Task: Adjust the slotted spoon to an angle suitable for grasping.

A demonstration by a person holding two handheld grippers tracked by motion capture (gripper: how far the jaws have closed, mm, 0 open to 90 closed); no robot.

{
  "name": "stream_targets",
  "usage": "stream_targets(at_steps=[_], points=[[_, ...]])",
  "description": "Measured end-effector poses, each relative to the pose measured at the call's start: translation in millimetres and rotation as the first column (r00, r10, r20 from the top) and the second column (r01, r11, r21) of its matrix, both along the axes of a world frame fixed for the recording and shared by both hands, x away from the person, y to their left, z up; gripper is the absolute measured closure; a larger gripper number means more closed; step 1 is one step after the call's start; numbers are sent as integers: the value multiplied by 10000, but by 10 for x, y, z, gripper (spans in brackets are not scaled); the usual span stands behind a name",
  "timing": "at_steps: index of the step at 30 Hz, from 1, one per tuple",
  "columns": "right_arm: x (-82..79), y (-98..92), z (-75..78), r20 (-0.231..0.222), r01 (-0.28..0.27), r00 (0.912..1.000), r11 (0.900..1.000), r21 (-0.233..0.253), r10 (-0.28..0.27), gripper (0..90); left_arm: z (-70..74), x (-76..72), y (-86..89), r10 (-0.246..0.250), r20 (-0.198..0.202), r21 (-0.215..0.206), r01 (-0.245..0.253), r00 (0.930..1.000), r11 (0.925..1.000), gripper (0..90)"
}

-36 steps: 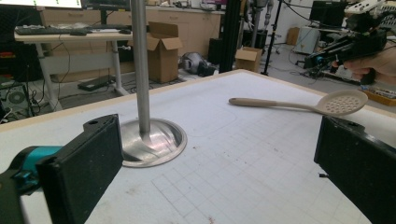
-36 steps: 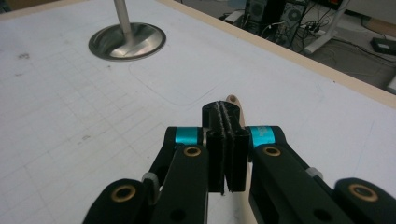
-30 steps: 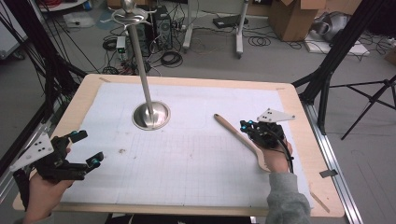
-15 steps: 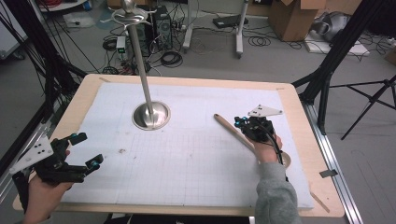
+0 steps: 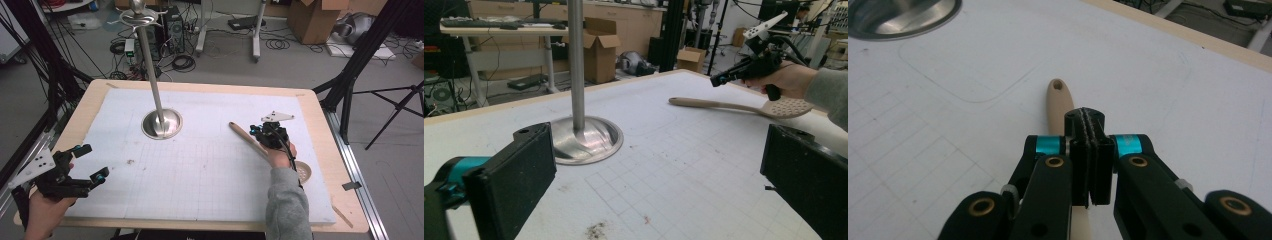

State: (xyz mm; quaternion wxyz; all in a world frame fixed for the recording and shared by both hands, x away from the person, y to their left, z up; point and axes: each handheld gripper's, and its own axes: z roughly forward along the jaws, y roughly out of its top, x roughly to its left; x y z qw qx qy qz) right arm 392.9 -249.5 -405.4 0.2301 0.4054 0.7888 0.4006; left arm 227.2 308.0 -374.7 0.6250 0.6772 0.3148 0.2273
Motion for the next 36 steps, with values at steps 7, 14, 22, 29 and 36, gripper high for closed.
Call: stream_targets(at_steps=[7,14,22,29,36], points=[[77,-7,-87,-266,39,9996,9997,-228,-45,900,-14,-1,-12,-48,-53,20,48,10000,10000,17],[134,0,-161,-480,-128,9988,9984,-553,102,900,-33,-3,-25,-109,-143,18,110,9998,9999,17],[164,8,-212,-642,-113,9979,9967,-804,61,900,-46,-1,-40,-163,-206,52,165,9997,9999,17],[190,30,-262,-729,-67,9973,9934,-1147,-17,900,-47,-12,-33,-175,-225,79,177,9996,9998,17],[200,34,-281,-780,-105,9970,9934,-1140,16,900,-53,-22,-23,-118,-269,72,120,9996,9999,17]])
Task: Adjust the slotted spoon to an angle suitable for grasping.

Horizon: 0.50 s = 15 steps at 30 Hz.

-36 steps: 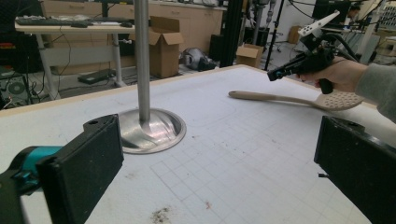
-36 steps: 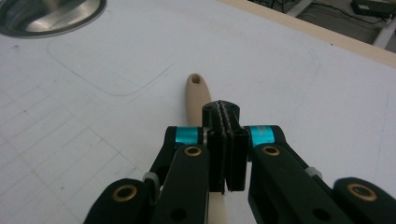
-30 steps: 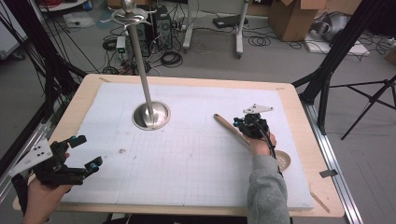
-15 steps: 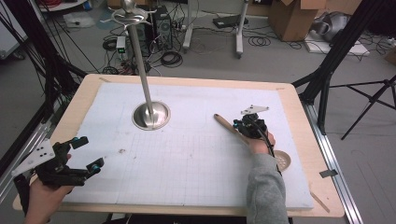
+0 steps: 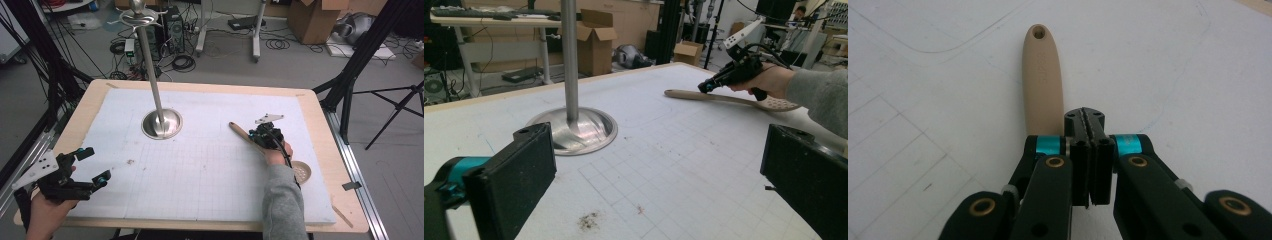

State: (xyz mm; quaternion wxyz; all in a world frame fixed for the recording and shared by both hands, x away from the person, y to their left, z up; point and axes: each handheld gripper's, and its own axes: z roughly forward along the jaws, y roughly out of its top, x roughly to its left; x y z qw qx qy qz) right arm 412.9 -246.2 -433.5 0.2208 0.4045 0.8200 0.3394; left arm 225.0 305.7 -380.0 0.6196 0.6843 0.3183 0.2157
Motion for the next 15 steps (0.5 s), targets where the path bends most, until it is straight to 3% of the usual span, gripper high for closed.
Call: stream_targets(at_steps=[8,10,15], points=[[-19,29,6,-42,-495,9988,9988,-39,495,900,-3,-5,-8,-31,4,38,31,10000,10000,17],[-31,52,9,-60,-908,9959,9958,-90,907,900,-8,-3,-15,-39,-37,73,39,10000,10000,17],[-53,80,16,-150,-1346,9908,9909,-74,1345,900,-10,1,-34,-92,-48,125,93,9999,9999,17]])
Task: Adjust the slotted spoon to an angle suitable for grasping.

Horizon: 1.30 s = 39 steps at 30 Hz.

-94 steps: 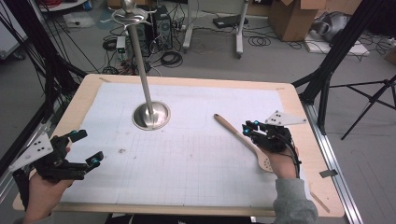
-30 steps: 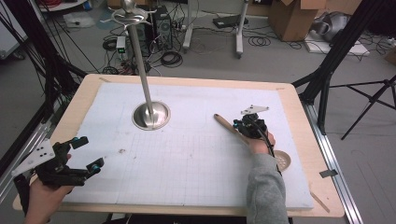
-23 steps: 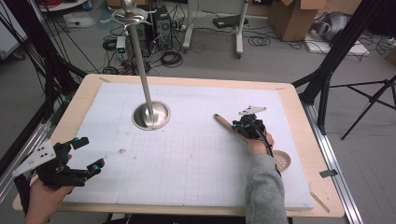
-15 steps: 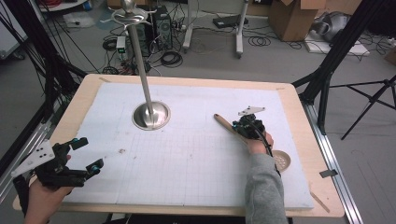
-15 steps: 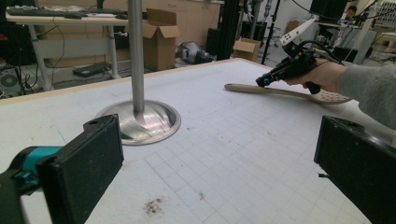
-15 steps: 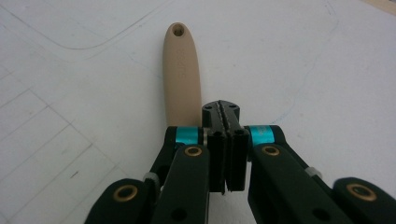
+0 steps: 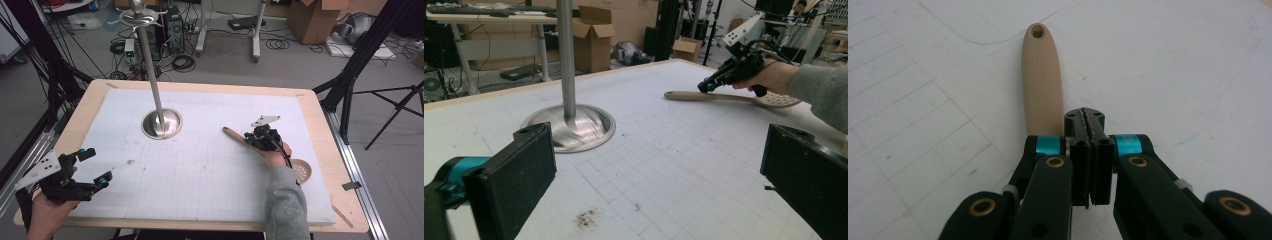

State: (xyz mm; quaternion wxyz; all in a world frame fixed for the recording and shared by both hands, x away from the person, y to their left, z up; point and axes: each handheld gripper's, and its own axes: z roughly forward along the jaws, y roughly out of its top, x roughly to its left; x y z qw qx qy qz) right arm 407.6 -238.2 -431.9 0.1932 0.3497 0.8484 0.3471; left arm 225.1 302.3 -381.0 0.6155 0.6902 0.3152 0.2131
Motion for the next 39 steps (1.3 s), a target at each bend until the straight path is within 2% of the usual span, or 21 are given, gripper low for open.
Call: stream_targets(at_steps=[6,12,24,29,35,39], points=[[-20,35,4,-17,-572,9984,9983,-60,572,900,-1,-1,-8,-25,6,29,25,10000,10000,17],[-47,126,-17,-212,-1274,9916,9918,-48,1273,900,2,-4,-6,-20,1,34,20,10000,10000,17],[-114,255,-22,-414,-2302,9723,9731,-40,2299,900,2,-3,-14,-61,-7,80,61,10000,9999,17],[-146,304,-20,-487,-2777,9596,9607,-53,2771,900,-1,0,-21,-66,-11,77,66,10000,9999,17],[-153,297,-7,-486,-2774,9594,9607,132,2777,900,0,-1,-22,-108,-13,93,108,9999,9999,17],[-170,233,59,-280,-2694,9624,9625,311,2703,900,1,-2,-18,-106,-4,92,106,9999,9999,17]])
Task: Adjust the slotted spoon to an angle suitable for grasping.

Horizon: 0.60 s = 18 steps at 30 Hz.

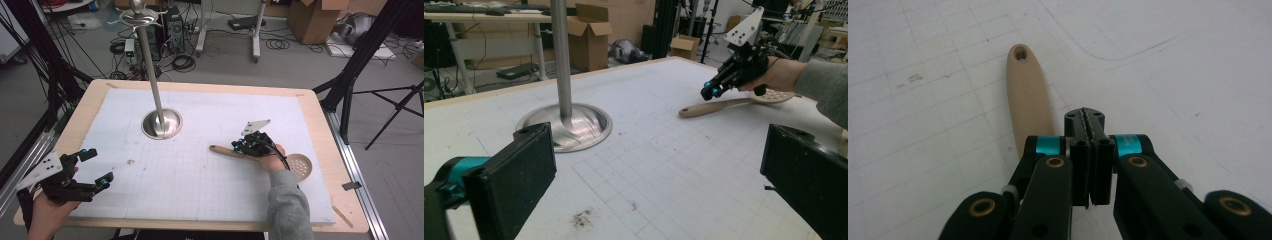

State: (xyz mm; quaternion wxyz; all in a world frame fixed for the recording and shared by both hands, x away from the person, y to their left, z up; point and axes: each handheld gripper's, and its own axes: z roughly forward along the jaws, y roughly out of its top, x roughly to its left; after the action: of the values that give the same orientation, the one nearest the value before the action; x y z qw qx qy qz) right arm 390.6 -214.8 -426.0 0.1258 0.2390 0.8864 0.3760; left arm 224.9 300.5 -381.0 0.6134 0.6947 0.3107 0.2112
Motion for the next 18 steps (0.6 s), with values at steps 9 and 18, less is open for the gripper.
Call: stream_targets(at_steps=[9,18], points=[[-85,-216,174,349,34,9994,9990,438,-49,843,4,-4,-3,-2,-11,-29,2,10000,10000,17],[-155,-414,276,425,-47,9991,9974,714,16,540,-8,4,-13,-54,-82,6,54,10000,10000,17]])
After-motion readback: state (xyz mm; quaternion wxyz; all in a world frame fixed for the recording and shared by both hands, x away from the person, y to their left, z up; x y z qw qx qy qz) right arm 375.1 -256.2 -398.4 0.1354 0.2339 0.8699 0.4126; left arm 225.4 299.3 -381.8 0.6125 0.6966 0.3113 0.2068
